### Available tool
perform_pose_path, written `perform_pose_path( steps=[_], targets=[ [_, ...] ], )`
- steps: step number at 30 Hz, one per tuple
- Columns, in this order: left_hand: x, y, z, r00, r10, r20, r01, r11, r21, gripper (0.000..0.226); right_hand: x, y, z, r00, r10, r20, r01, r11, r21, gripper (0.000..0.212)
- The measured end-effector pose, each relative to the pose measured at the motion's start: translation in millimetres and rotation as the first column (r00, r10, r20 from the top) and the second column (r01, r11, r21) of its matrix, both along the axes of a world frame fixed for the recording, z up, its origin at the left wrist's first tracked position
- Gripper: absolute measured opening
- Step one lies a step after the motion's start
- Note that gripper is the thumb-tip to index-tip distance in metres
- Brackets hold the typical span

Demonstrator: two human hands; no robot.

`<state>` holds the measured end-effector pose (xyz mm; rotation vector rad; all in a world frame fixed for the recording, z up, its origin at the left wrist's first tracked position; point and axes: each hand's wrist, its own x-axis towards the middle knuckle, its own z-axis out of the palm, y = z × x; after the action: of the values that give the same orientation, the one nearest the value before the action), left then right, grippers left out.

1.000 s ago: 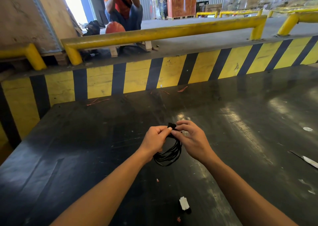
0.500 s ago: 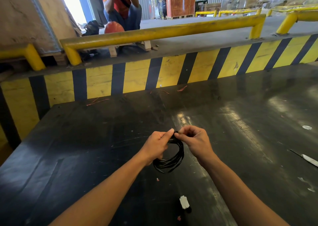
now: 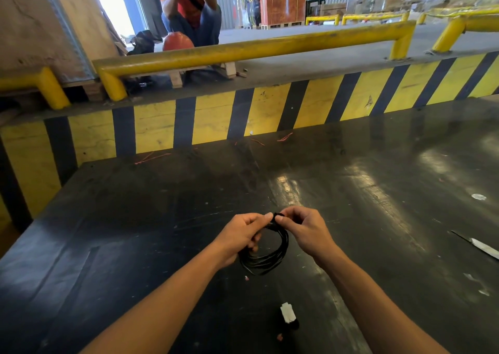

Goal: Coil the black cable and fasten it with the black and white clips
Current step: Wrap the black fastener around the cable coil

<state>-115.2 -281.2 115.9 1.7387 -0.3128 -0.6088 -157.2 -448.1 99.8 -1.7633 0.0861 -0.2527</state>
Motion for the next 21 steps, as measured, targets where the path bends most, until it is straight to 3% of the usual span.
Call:
perform_pose_path(
  steps=[4, 8, 10, 14, 17, 19, 21],
  targets=[
    [-0.5, 9.0, -9.1, 0.999, 0.017, -0.029, -0.018, 0.999, -0.043, 0.027, -2.6, -3.3, -3.5, 0.997, 0.009, -0.079, 0.002, 0.990, 0.138, 0.006],
    [-4.8, 9.5, -13.3, 0.994, 0.053, -0.095, -0.059, 0.997, -0.059, 0.029, -6.4, -0.7, -10.5, 0.986, 0.079, -0.144, -0.081, 0.997, -0.007, 0.011],
    [-6.4, 13.3, -17.7, 0.987, 0.053, -0.153, -0.066, 0.994, -0.083, 0.035, -6.9, -0.5, -13.4, 0.992, 0.030, -0.126, -0.034, 0.999, -0.034, 0.014],
    [-15.5, 21.7, -36.4, 0.966, 0.072, -0.248, -0.097, 0.991, -0.089, 0.043, -11.2, -2.3, -22.5, 0.983, -0.035, -0.179, 0.061, 0.988, 0.142, 0.014],
    [-18.3, 27.4, -48.2, 0.938, 0.173, -0.300, -0.220, 0.966, -0.133, 0.039, -17.7, -3.7, -46.8, 0.956, 0.001, -0.294, 0.051, 0.984, 0.170, 0.014],
    [-17.1, 33.4, -51.8, 0.921, 0.239, -0.307, -0.287, 0.950, -0.123, 0.045, -21.4, -6.6, -72.4, 0.927, -0.015, -0.375, 0.027, 0.999, 0.025, 0.013],
    [-16.1, 40.7, -54.5, 0.932, 0.284, -0.226, -0.295, 0.955, -0.016, 0.054, -26.5, -9.8, -99.0, 0.878, 0.005, -0.479, -0.135, 0.962, -0.238, 0.007]
  ],
)
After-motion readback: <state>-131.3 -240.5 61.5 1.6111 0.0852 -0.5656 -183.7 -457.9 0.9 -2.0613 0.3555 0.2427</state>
